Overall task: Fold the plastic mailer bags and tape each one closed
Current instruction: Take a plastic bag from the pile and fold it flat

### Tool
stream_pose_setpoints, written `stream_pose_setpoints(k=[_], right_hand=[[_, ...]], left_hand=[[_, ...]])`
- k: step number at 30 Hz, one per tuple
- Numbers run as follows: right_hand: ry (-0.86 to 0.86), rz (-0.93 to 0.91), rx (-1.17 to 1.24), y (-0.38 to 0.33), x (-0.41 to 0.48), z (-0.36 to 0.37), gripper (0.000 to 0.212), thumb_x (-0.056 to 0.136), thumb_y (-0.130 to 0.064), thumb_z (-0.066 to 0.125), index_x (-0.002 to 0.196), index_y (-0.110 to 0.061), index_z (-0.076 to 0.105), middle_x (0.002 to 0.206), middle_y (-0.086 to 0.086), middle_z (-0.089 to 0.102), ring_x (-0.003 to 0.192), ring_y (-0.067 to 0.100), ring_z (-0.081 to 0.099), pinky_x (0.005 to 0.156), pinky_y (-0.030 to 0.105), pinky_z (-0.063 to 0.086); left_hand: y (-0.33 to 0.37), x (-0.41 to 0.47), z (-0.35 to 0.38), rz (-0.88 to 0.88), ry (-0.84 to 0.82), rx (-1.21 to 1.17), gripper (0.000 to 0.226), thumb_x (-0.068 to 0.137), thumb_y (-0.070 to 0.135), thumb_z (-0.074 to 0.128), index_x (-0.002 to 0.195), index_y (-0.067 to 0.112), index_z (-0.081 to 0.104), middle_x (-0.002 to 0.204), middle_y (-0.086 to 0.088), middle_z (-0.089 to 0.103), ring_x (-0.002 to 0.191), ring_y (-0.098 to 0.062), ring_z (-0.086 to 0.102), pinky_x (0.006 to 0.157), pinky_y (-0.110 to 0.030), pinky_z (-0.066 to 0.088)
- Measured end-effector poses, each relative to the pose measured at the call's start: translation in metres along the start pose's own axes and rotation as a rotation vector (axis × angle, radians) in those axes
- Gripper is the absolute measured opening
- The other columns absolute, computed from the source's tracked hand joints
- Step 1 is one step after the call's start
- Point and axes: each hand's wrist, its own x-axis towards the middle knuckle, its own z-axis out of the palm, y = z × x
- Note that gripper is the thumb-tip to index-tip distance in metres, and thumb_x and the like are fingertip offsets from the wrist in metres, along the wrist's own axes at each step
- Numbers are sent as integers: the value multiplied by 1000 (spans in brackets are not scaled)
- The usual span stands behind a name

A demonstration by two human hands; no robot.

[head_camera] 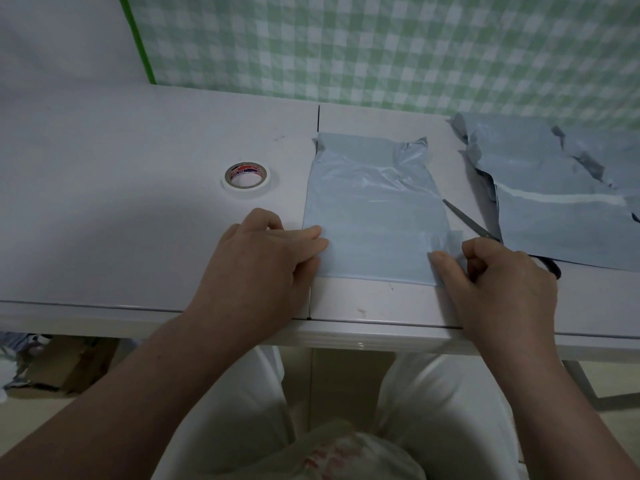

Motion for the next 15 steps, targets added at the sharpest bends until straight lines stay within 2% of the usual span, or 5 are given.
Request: stream_pose_setpoints(k=[4,7,10,13,15], right_hand=[[23,1,5,5,-1,0,40,84,-32,67,53,-20,44,44,-3,42,46,10,39,67,33,33],[12,44,28,7,0,-3,28,83,-32,68,64,-17,54,52,3,54,53,22,46,72,39,40],[-20,126,70,7,3,-8,15,83,-32,69,82,-19,61,58,-8,53,64,23,49,82,43,42],[0,132,9,4,2,-12,27,81,-33,70,103,-20,60,69,-6,58,80,28,55,83,41,37],[54,81,-53,-3,1,-12,37,81,-28,71,114,-19,59,90,3,63,93,31,53,80,38,32]], left_hand=[[3,0,1,4,-2,14,39,84,34,38,96,24,74,95,8,74,77,-27,56,66,-40,52],[10,-1,1,15,12,59,38,83,33,36,89,22,73,88,10,74,74,-25,54,62,-34,49],[13,-3,2,21,21,71,37,83,32,37,88,22,72,84,9,73,72,-23,53,59,-33,48],[14,-5,3,8,28,77,37,83,33,36,87,22,71,82,8,73,71,-21,51,60,-32,46],[15,-5,3,6,28,90,37,83,34,36,86,22,71,82,8,73,71,-21,51,59,-32,47]])
